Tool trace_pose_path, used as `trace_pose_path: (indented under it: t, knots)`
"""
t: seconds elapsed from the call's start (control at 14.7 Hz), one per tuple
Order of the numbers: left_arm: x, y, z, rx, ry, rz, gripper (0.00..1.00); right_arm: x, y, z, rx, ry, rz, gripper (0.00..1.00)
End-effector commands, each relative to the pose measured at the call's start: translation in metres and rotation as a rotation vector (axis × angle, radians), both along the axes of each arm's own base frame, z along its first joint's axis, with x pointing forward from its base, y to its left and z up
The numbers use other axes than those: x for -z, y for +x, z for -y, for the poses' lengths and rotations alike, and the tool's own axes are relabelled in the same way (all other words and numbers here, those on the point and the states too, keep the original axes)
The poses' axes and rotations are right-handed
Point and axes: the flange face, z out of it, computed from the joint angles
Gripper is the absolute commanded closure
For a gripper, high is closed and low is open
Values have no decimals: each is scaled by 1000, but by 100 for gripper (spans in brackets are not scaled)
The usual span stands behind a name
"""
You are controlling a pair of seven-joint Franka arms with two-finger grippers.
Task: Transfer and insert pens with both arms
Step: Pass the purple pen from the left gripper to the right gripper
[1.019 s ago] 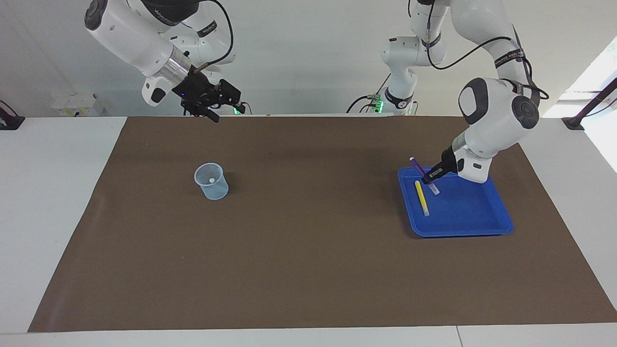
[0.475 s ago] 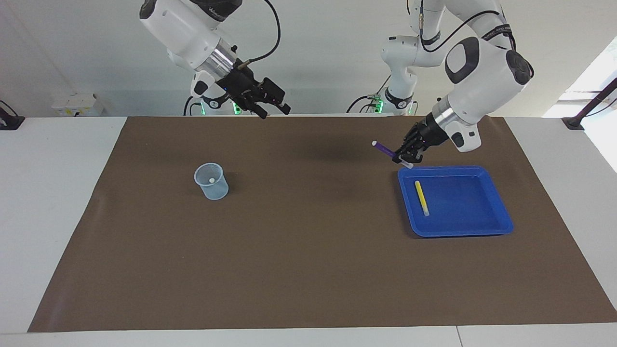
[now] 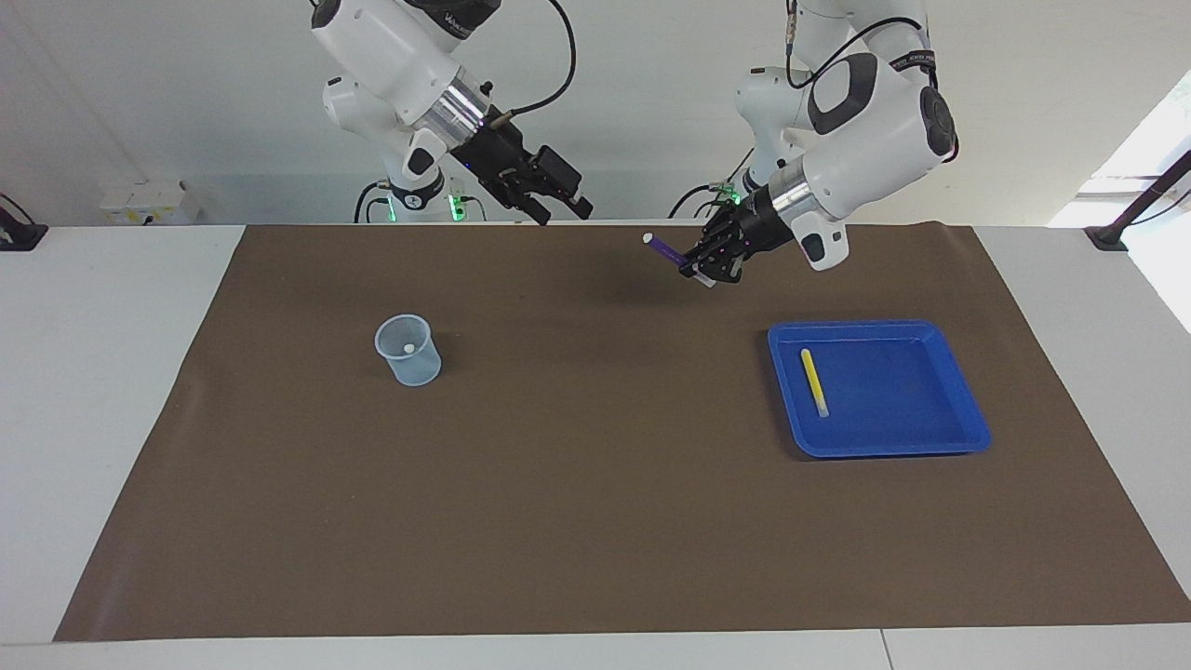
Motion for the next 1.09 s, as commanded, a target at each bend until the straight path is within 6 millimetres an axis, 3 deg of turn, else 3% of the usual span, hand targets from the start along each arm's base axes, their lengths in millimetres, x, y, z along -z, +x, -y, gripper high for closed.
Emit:
trace_pose_path:
  t: [0.0,0.2,0.68,0.95,1.02]
  knots:
    - [-2,-18,6,-64,-48,-27,100,5,-8,-13,19,26,18,0]
    - [3,-24,10,-98,-77,-42,100,16,-17,-37,14,25,84,0]
    - [2,-26,17,-111,-83,-36,100,36,-24,-69,-102,-12,140,5]
    - [3,-26,17,-112,-82,-38,100,36,-24,-69,-115,-30,155,27]
    - [3,-26,17,-111,-82,-37,100,36,-24,-69,-120,-32,159,36]
